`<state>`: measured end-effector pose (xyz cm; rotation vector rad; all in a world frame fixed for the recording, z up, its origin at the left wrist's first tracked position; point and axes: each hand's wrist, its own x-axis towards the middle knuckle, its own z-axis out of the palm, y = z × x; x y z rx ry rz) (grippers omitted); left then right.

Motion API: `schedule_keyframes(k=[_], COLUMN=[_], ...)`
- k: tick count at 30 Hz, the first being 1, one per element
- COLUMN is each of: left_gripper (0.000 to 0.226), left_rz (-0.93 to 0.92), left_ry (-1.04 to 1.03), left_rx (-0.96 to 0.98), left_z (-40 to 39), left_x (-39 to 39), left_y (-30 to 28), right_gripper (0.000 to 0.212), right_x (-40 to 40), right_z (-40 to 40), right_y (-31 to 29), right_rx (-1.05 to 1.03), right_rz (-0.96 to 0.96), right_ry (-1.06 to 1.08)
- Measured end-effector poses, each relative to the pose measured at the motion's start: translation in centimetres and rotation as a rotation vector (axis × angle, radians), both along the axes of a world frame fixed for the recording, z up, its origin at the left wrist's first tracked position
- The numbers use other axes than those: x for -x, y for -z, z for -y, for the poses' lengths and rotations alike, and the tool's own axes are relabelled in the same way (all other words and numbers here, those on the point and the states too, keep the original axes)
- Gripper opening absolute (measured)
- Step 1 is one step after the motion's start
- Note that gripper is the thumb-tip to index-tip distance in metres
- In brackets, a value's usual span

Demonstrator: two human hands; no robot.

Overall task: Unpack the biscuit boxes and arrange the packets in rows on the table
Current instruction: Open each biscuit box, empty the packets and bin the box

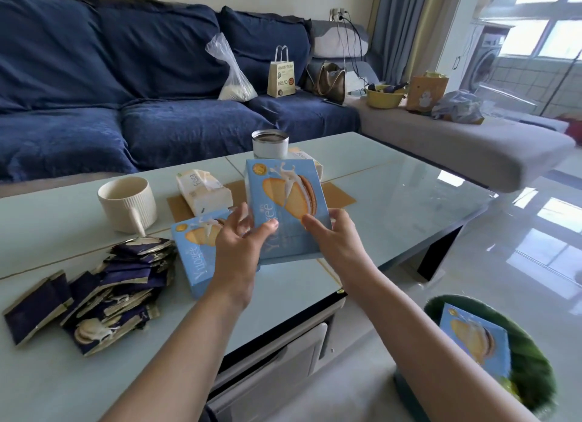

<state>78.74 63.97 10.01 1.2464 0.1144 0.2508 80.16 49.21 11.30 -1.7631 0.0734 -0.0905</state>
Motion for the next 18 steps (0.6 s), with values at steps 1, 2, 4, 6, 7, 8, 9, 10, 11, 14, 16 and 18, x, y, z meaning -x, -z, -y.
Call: schedule_keyframes(k=[1, 2, 4, 6, 7, 8, 9, 10, 11, 14, 16, 18], left_gripper=[0.047, 0.04, 0.034, 0.043, 0.052, 0.061, 0.067, 0.07, 0.072, 0.076, 0.083, 0.084], left_rz=[-0.009, -0.015, -0.019, -0.047, -0.069, -0.089, -0.101, -0.107, -0.105, -0.094, -0.1, -0.105], left_ry=[0.044, 0.067, 0.116, 0.197, 0.238, 0.27, 0.29, 0.302, 0.31, 0.331, 0.335, 0.325], left_rx=[0.032, 0.03, 0.021, 0.012, 0.002, -0.014, -0.033, -0.048, -0.054, -0.046, -0.058, -0.073], left_z=[0.4, 0.7, 0.9, 1.0, 1.0, 0.9, 0.9, 0.8, 0.8, 0.7, 0.8, 1.0], left_x=[0.0, -0.1, -0.2, -0.2, -0.1, 0.0, 0.1, 0.3, 0.5, 0.8, 1.0, 1.2], left_y=[0.1, 0.1, 0.3, 0.6, 0.6, 0.7, 0.8, 0.8, 0.9, 1.0, 1.0, 1.1], right_gripper=[0.035, 0.037, 0.04, 0.041, 0.042, 0.042, 0.044, 0.046, 0.049, 0.062, 0.056, 0.043], right_x=[0.2, 0.5, 1.0, 1.3, 1.5, 1.7, 1.8, 1.9, 2.0, 2.2, 2.4, 2.5], right_z=[0.5, 1.1, 1.9, 2.7, 3.0, 3.3, 3.6, 3.9, 4.2, 4.8, 4.9, 4.9], right_y=[0.3, 0.6, 0.9, 1.3, 1.3, 1.4, 1.6, 1.8, 1.9, 2.0, 1.9, 1.9], right_rx=[0.012, 0.018, 0.029, 0.018, 0.002, -0.012, -0.025, -0.037, -0.047, -0.051, -0.006, 0.024], right_rz=[-0.003, -0.017, -0.051, -0.057, -0.052, -0.05, -0.054, -0.066, -0.082, -0.103, -0.079, -0.059], right_ry=[0.01, 0.016, 0.009, -0.016, -0.027, -0.036, -0.041, -0.045, -0.054, -0.098, -0.121, -0.13])
